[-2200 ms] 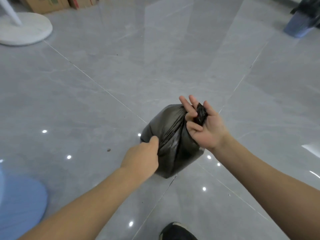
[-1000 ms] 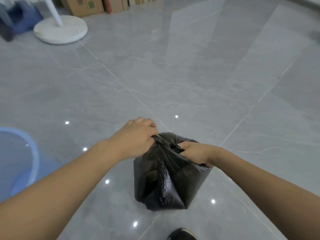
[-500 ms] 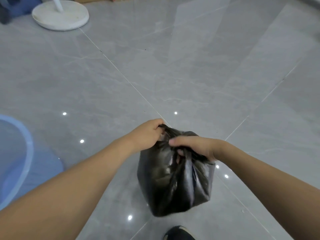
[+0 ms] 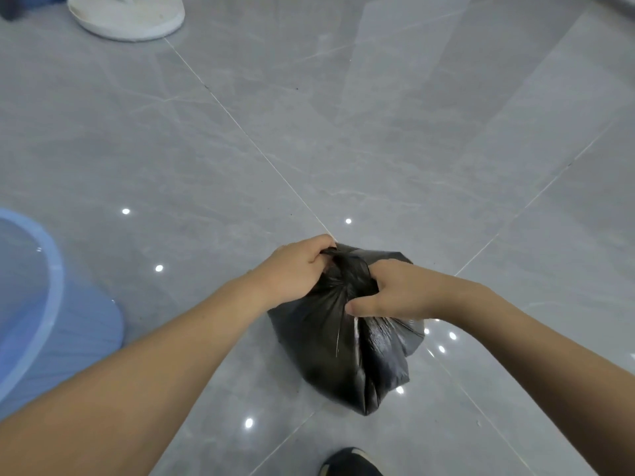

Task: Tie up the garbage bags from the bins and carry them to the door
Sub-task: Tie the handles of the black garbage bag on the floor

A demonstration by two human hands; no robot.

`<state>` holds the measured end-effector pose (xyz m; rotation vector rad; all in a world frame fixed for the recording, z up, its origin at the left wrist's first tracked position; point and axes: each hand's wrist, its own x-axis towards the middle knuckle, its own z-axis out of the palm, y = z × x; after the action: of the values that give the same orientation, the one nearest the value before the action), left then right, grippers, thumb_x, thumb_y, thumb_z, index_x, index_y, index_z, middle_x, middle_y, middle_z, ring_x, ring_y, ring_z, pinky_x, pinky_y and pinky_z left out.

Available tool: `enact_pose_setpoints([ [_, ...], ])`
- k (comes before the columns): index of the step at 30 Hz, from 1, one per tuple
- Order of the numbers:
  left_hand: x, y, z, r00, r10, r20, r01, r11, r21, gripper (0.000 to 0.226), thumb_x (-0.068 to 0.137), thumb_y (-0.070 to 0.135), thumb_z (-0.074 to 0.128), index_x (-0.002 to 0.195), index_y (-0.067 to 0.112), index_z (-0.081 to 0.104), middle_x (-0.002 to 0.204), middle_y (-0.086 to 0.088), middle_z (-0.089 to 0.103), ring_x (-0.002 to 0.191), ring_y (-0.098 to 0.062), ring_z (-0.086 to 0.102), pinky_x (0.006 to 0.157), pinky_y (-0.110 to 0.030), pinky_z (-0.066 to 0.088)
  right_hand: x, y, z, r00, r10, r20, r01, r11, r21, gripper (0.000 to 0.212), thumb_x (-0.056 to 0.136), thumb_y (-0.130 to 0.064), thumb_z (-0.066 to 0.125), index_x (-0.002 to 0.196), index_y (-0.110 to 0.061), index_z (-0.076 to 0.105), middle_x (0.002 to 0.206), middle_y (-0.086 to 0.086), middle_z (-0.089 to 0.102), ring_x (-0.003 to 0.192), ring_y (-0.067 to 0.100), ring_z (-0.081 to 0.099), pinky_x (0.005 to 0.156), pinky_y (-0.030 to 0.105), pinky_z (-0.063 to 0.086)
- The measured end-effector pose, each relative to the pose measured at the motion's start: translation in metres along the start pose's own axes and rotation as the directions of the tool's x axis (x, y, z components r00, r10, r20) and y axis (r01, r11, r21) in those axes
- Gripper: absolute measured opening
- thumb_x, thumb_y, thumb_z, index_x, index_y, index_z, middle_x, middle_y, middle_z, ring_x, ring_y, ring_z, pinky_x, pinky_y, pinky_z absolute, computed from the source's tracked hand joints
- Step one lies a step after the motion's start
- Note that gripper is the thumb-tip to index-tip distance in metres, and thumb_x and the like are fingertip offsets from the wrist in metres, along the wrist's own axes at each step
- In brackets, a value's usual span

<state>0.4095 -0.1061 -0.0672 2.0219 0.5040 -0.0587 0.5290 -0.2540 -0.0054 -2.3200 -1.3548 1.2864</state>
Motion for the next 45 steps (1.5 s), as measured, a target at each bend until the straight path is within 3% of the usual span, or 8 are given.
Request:
enact_pose_setpoints([
  [4,0.004,0.01,0.001,0.978,0.184,-0.102,-0.153,0.953,0.26,0.02,0.095,0.017,0.043,0.094,0.032,0.056,0.1,0.009,0.06,0.106,-0.021,0.048,0.09,-0.035,0.034,-0.004,-0.003,-0.002,0.999,-0.034,0.002,0.033,0.998,0.054,0.026,0.081,-0.032,0.065,0.073,-0.009,0.055,0.063,-0.004,0.052,0.055,0.007,0.049,0.053,0.024,0.041],
  [8,0.008,0.017,-0.001,0.99,0.131,0.053,-0.132,0.991,0.008,0.025,0.098,0.014,0.039,0.096,0.029,0.059,0.107,-0.001,0.067,0.112,-0.015,0.054,0.118,-0.033,0.009,-0.009,-0.004,-0.003,0.994,-0.095,0.057,0.085,0.984,0.157,0.023,0.083,-0.028,0.064,0.078,-0.007,0.057,0.065,-0.01,0.054,0.059,0.004,0.05,0.057,0.024,0.043],
  [14,0.002,0.009,-0.001,1.0,-0.009,-0.016,0.009,1.0,0.014,0.026,0.097,0.024,0.041,0.08,0.039,0.054,0.086,0.008,0.066,0.088,-0.015,0.06,0.084,-0.037,0.048,-0.015,0.002,-0.001,0.99,-0.101,-0.103,0.131,0.927,0.35,0.034,0.071,-0.025,0.052,0.086,0.005,0.055,0.077,0.005,0.053,0.073,0.017,0.049,0.07,0.037,0.039],
  [25,-0.008,0.022,-0.002,0.994,-0.093,-0.054,0.098,0.989,0.113,0.024,0.096,0.027,0.041,0.079,0.032,0.058,0.077,0.01,0.063,0.089,-0.024,0.058,0.09,-0.041,0.041,-0.023,0.002,0.025,0.634,-0.477,-0.609,0.065,0.817,-0.572,0.014,0.067,-0.013,0.067,0.063,-0.007,0.055,0.086,0.009,0.055,0.086,0.032,0.047,0.072,0.041,0.039],
  [33,-0.008,0.024,-0.004,0.993,0.101,-0.062,-0.11,0.978,-0.175,0.032,0.094,0.008,0.042,0.101,0.031,0.065,0.109,0.016,0.064,0.122,-0.007,0.049,0.12,-0.04,0.011,-0.026,0.002,0.007,0.725,-0.571,-0.385,0.38,0.798,-0.468,0.015,0.072,-0.005,0.064,0.063,-0.006,0.052,0.072,0.006,0.05,0.069,0.027,0.049,0.07,0.028,0.042],
  [37,-0.007,0.019,0.004,1.0,0.024,-0.009,-0.025,0.981,-0.192,0.024,0.095,0.012,0.04,0.084,0.026,0.057,0.085,-0.005,0.064,0.087,-0.025,0.06,0.09,-0.048,0.047,-0.023,0.014,0.014,0.714,-0.543,-0.442,0.364,0.827,-0.428,0.005,0.074,-0.007,0.063,0.074,-0.002,0.063,0.095,0.01,0.058,0.093,0.027,0.054,0.089,0.03,0.043],
  [42,-0.008,0.013,0.018,0.999,-0.018,-0.038,0.013,0.991,-0.133,0.026,0.095,0.019,0.043,0.078,0.032,0.058,0.074,0.011,0.063,0.073,-0.006,0.058,0.069,-0.026,0.043,-0.026,0.026,0.029,0.565,-0.562,-0.605,0.158,0.793,-0.589,0.02,0.083,-0.018,0.055,0.093,-0.01,0.07,0.116,0.006,0.041,0.104,0.029,0.045,0.096,0.037,0.03],
  [45,-0.009,0.011,0.018,0.995,-0.07,-0.064,0.061,0.988,-0.145,0.028,0.094,0.019,0.044,0.072,0.029,0.058,0.066,0.01,0.059,0.065,-0.007,0.054,0.063,-0.029,0.04,-0.024,0.026,0.031,0.695,-0.488,-0.529,0.206,0.839,-0.504,0.027,0.09,-0.019,0.046,0.103,-0.004,0.065,0.104,0.012,0.057,0.09,0.032,0.056,0.08,0.038,0.044],
])
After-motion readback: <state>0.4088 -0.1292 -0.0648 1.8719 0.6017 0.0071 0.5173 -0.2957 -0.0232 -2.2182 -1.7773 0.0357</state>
